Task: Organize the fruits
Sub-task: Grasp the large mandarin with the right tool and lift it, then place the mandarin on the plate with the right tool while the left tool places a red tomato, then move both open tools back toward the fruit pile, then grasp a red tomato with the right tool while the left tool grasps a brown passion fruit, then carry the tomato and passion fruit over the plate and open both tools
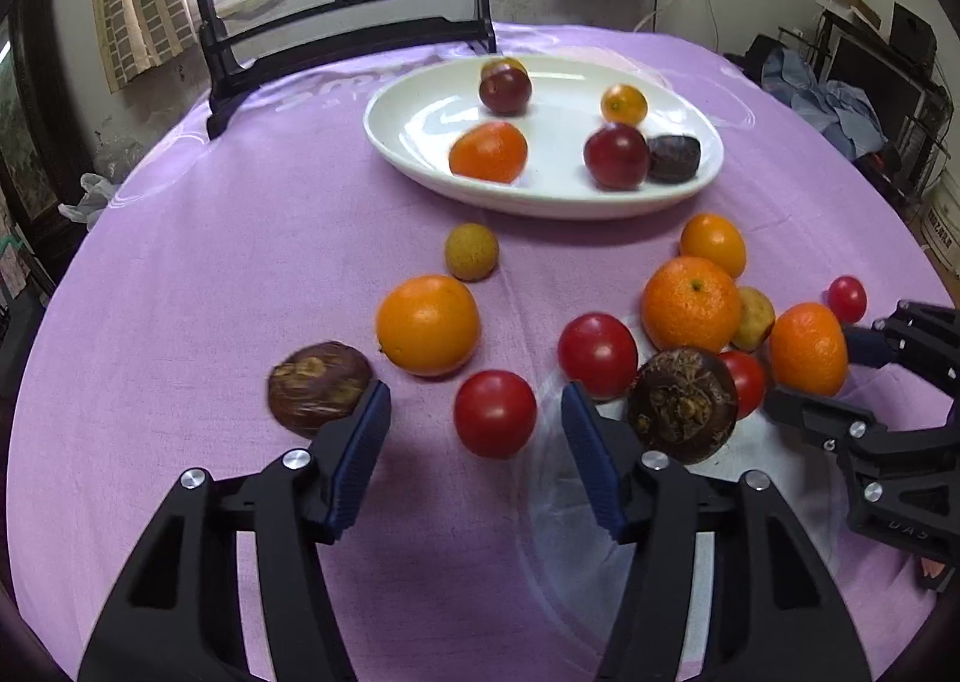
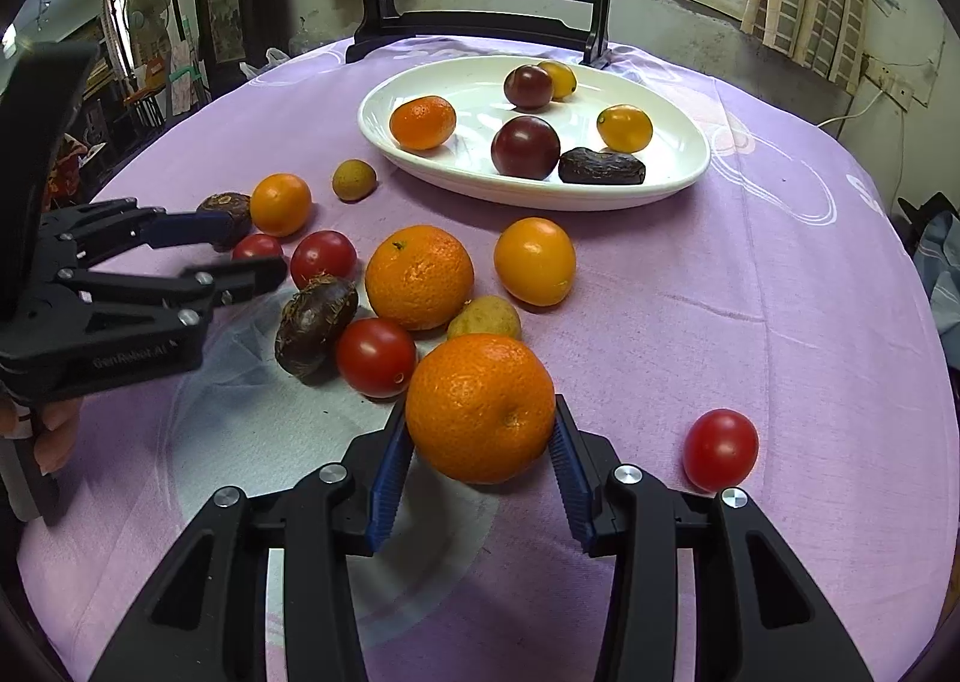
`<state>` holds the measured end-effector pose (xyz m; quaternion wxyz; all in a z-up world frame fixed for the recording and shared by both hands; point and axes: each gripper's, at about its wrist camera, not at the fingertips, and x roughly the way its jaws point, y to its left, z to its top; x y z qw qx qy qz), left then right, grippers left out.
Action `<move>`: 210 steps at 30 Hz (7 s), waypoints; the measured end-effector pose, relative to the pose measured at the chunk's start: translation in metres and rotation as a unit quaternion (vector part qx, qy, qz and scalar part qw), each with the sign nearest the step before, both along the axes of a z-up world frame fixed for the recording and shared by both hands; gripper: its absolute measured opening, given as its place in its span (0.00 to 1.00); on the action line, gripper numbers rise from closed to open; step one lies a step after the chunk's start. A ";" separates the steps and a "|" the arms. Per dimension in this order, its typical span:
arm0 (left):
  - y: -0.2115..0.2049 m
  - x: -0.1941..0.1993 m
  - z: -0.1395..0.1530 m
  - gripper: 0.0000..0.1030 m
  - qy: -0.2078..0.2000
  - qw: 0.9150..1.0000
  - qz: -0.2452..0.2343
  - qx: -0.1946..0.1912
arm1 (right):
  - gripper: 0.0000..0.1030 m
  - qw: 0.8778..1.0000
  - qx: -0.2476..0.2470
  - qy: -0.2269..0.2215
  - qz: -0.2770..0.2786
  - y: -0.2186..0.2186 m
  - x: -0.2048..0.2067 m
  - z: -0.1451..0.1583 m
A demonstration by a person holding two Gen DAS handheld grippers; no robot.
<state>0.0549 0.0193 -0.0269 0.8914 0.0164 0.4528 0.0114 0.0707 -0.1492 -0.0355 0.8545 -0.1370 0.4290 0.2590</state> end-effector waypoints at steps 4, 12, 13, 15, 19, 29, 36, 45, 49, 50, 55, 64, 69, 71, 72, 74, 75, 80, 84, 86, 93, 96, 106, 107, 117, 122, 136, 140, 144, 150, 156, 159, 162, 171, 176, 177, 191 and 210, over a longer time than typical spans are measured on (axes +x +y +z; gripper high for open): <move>-0.004 0.003 -0.006 0.32 0.002 1.000 -0.018 -0.004 | 0.44 1.000 0.001 -0.003 0.001 0.000 -0.001 0.001; -0.001 0.000 0.000 0.25 -0.010 1.000 -0.008 -0.008 | 0.44 1.000 0.007 -0.014 -0.002 -0.002 -0.003 0.007; 0.001 -0.001 0.003 0.25 -0.016 1.000 -0.005 -0.012 | 0.44 1.000 0.009 -0.016 -0.002 -0.002 -0.003 0.008; 0.007 -0.002 0.010 0.24 -0.030 0.999 0.004 -0.027 | 0.44 1.000 0.014 -0.017 -0.004 -0.003 -0.003 0.009; 0.016 -0.007 0.025 0.24 -0.059 0.997 0.013 -0.056 | 0.44 0.999 0.027 -0.020 -0.019 -0.009 0.000 0.012; 0.021 -0.006 0.036 0.24 -0.066 0.995 0.035 -0.059 | 0.44 0.996 0.066 -0.053 -0.036 -0.017 0.000 0.027; 0.025 0.031 0.065 0.24 -0.061 0.996 0.038 -0.054 | 0.44 0.994 0.069 -0.068 -0.052 -0.013 0.027 0.054; 0.020 0.111 0.066 0.25 -0.041 0.997 0.060 -0.012 | 0.44 0.994 0.053 -0.073 -0.064 0.013 0.093 0.062; 0.024 0.142 0.056 0.25 -0.022 0.997 0.080 -0.001 | 0.44 0.994 0.040 -0.064 -0.075 0.025 0.121 0.053; 0.024 0.148 0.054 0.25 -0.017 0.996 0.082 0.001 | 0.44 0.994 0.038 -0.061 -0.078 0.027 0.126 0.050; 0.025 0.168 0.040 0.25 -0.001 0.996 0.091 -0.007 | 0.44 0.995 0.024 -0.044 -0.085 0.035 0.143 0.033; 0.026 0.161 0.038 0.64 -0.015 0.994 0.102 -0.034 | 0.59 0.993 0.043 -0.053 -0.098 0.027 0.135 0.040; 0.025 0.138 0.049 0.84 -0.024 0.994 0.099 -0.045 | 0.65 0.992 0.060 -0.045 -0.103 0.013 0.118 0.043; 0.023 0.124 0.053 0.85 -0.035 0.994 0.093 -0.050 | 0.66 0.991 0.067 -0.046 -0.105 0.005 0.108 0.045; 0.023 0.117 0.054 0.85 -0.037 0.994 0.091 -0.051 | 0.66 0.991 0.068 -0.044 -0.104 0.002 0.103 0.046; 0.020 0.104 0.054 0.86 -0.036 0.994 0.086 -0.055 | 0.66 0.991 0.070 -0.041 -0.104 -0.005 0.092 0.047; 0.017 0.095 0.054 0.87 -0.035 0.994 0.081 -0.060 | 0.66 0.991 0.072 -0.041 -0.102 -0.008 0.087 0.048; 0.007 0.057 0.046 0.90 -0.032 0.995 0.067 -0.062 | 0.75 0.992 0.076 -0.049 -0.092 -0.020 0.053 0.048; 0.002 0.031 0.037 0.91 -0.026 0.996 0.061 -0.052 | 0.76 0.993 0.078 -0.043 -0.083 -0.023 0.031 0.038; 0.002 0.019 0.032 0.91 -0.025 0.996 0.063 -0.056 | 0.76 0.994 0.074 -0.038 -0.073 -0.022 0.021 0.033; 0.006 -0.012 0.016 0.91 -0.029 0.995 0.060 -0.075 | 0.75 0.998 0.043 -0.020 -0.038 -0.014 -0.007 0.015; 0.007 -0.013 0.013 0.91 -0.022 0.995 0.057 -0.078 | 0.71 0.999 0.031 -0.007 -0.020 -0.006 -0.014 0.008; -0.001 -0.014 0.012 0.91 -0.018 0.997 0.045 -0.057 | 0.49 1.000 0.009 0.019 0.003 0.016 -0.018 -0.006; -0.001 -0.013 0.011 0.91 -0.017 0.997 0.045 -0.059 | 0.49 1.000 0.008 0.020 0.004 0.018 -0.017 -0.006; 0.012 -0.010 0.009 0.91 0.002 0.995 0.055 -0.085 | 0.38 1.000 -0.003 0.009 0.025 0.050 0.004 -0.007; 0.013 -0.009 0.006 0.91 0.010 0.994 0.055 -0.097 | 0.29 1.000 0.012 0.003 0.021 0.044 0.004 -0.005; -0.015 -0.014 0.005 0.91 0.002 0.997 0.001 -0.079 | 0.29 0.997 0.058 0.021 -0.042 -0.015 0.002 0.006; -0.023 -0.013 0.001 0.89 0.003 0.998 -0.014 -0.062 | 0.29 0.996 0.068 0.019 -0.050 -0.023 0.003 0.009; -0.027 -0.007 -0.008 0.77 0.021 0.998 -0.017 -0.058 | 0.29 0.996 0.074 0.016 -0.048 -0.026 0.001 0.012; -0.035 0.003 -0.010 0.76 0.023 0.999 -0.002 -0.042 | 0.29 0.996 0.082 0.014 -0.045 -0.026 -0.003 0.016; -0.046 0.008 -0.009 0.61 0.014 1.000 0.006 -0.020 | 0.29 0.996 0.084 0.007 -0.039 -0.024 -0.006 0.019; -0.051 0.005 -0.007 0.40 0.002 1.000 -0.006 -0.021 | 0.29 0.996 0.081 0.005 -0.038 -0.023 -0.006 0.019; -0.052 0.002 -0.007 0.40 0.001 1.000 -0.010 -0.019 | 0.29 0.996 0.081 -0.001 -0.041 -0.025 -0.006 0.020; -0.038 -0.015 0.019 0.40 -0.021 0.999 -0.014 -0.048 | 0.29 0.995 0.092 -0.016 -0.037 -0.026 -0.010 0.025; -0.034 -0.016 0.044 0.40 -0.041 0.998 -0.025 -0.038 | 0.29 0.992 0.118 -0.027 -0.043 -0.032 -0.011 0.037; -0.034 -0.014 0.050 0.40 -0.045 0.998 -0.028 -0.035 | 0.29 0.991 0.124 -0.036 -0.045 -0.034 -0.012 0.044; -0.018 0.072 0.092 0.39 -0.075 0.997 0.002 -0.003 | 0.29 0.988 0.117 -0.088 -0.053 -0.005 0.058 0.088; 0.001 0.153 0.052 0.61 -0.035 0.997 0.069 0.012 | 0.42 0.992 0.073 -0.051 -0.094 0.029 0.134 0.043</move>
